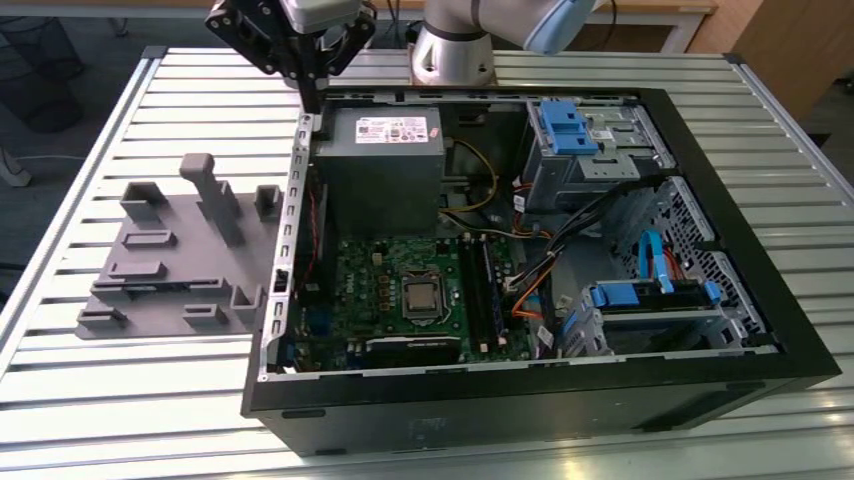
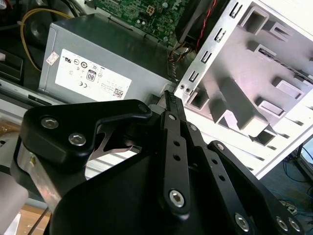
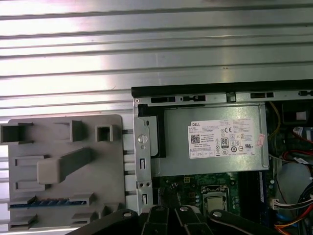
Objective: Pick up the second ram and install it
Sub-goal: 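Reach for the second ram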
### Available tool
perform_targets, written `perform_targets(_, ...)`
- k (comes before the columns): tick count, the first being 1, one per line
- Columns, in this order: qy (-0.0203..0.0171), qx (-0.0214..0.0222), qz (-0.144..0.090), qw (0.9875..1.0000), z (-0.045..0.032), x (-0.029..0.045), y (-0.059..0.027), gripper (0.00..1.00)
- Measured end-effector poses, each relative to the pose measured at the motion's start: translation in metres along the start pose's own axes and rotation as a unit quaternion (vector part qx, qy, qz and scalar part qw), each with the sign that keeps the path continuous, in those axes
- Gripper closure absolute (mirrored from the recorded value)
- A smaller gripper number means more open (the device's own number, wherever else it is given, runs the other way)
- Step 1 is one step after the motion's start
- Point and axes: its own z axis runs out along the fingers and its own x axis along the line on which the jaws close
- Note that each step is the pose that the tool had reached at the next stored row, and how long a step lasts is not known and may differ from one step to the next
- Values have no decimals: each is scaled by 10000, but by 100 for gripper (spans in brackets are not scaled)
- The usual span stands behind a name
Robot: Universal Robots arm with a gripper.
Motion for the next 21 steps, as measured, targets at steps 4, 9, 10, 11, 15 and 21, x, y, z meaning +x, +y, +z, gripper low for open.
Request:
perform_targets(4,0,0,0,10000,0,14,-1,89)
perform_targets(9,0,0,0,10000,1,31,-2,89)
perform_targets(10,0,0,0,10000,1,35,-3,89)
perform_targets(11,0,0,0,10000,1,39,-3,89)
perform_targets(15,0,0,0,10000,2,54,-4,89)
perform_targets(21,0,0,0,10000,2,78,-6,89)
